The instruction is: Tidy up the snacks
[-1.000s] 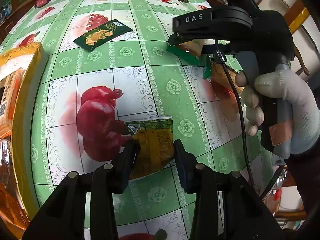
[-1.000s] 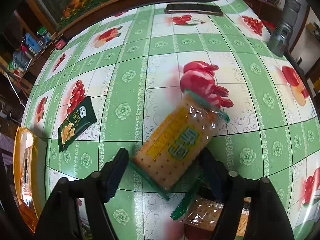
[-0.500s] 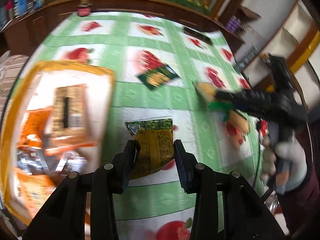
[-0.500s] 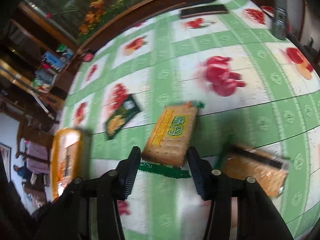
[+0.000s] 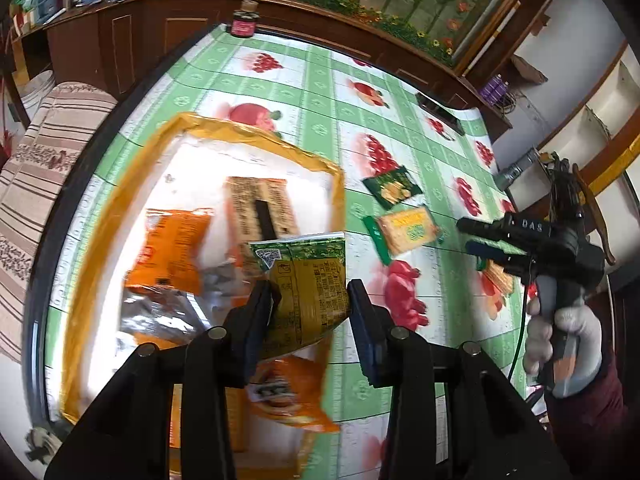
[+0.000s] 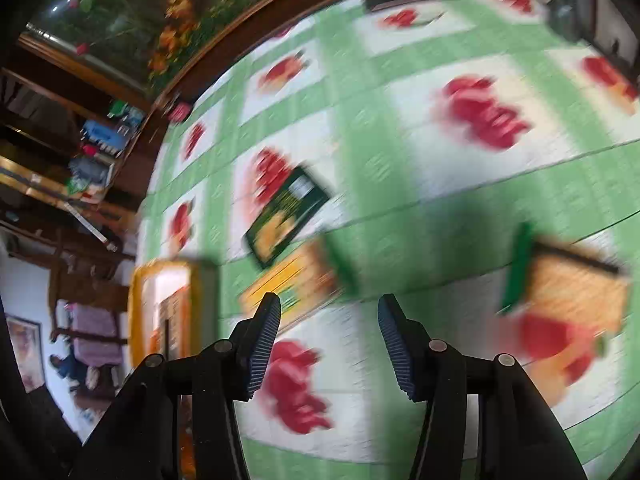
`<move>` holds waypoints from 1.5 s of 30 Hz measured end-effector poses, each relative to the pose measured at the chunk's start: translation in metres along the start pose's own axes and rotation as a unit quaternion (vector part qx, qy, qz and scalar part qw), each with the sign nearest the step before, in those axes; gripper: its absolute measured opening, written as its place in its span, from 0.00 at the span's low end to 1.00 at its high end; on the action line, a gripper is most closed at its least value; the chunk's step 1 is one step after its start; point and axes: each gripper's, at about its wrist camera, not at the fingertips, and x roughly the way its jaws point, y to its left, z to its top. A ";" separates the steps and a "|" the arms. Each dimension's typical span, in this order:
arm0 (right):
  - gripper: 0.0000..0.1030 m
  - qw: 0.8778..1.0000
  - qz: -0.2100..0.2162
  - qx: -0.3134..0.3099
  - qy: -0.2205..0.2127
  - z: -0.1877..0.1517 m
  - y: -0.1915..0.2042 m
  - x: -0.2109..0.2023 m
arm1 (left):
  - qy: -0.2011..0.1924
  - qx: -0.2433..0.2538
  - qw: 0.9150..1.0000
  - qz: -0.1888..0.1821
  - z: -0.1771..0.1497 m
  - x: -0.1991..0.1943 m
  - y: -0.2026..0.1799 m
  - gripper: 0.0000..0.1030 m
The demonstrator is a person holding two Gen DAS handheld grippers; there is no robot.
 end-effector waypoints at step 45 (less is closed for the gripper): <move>0.46 0.984 0.027 -0.171 0.049 -0.050 0.227 0.093 | -0.017 -0.068 0.997 -0.012 0.004 -0.045 0.097 0.56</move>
